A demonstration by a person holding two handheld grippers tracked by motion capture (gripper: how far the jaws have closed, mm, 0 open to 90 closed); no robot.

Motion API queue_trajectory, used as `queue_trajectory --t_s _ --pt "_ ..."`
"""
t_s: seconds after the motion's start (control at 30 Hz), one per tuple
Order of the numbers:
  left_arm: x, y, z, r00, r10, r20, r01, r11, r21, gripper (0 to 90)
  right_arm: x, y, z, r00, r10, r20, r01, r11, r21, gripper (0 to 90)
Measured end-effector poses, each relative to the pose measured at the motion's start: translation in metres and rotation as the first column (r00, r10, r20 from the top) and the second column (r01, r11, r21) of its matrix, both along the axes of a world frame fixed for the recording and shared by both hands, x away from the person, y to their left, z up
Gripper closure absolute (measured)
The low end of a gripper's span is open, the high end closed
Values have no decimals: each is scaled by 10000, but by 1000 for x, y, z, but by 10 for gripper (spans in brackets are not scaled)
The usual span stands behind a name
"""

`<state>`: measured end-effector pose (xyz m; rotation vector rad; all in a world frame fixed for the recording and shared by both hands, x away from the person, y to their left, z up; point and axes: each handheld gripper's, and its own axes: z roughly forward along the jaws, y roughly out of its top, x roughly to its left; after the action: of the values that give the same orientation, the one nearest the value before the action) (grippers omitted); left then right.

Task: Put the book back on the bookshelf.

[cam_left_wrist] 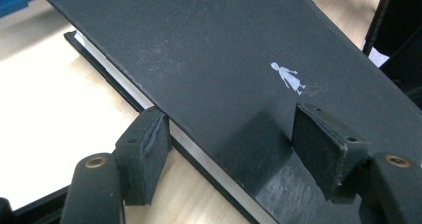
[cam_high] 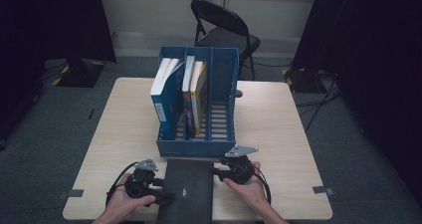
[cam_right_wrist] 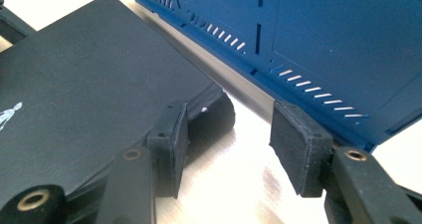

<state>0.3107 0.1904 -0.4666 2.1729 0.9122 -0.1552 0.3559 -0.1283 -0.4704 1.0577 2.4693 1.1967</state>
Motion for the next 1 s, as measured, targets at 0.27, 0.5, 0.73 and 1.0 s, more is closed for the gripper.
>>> queue_trajectory --t_s 0.27,0.5,0.73,1.0 --pt "15 -3 -10 9980 511 -365 -524 9980 -353 174 -9 -3 5 9998 171 33 -172 9997 175 416" --pt "22 -8 -13 9953 761 -603 -798 9949 -617 182 -15 -6 5 9996 291 -65 -289 9991 299 407" --pt "22 -5 -12 9931 1085 -438 -1119 9903 -822 254 -16 -3 1 9992 380 -104 -378 9991 207 418" --pt "21 0 -7 9918 1231 -356 -1264 9852 -1159 322 -17 -3 1 9993 377 -72 -375 9991 197 419"
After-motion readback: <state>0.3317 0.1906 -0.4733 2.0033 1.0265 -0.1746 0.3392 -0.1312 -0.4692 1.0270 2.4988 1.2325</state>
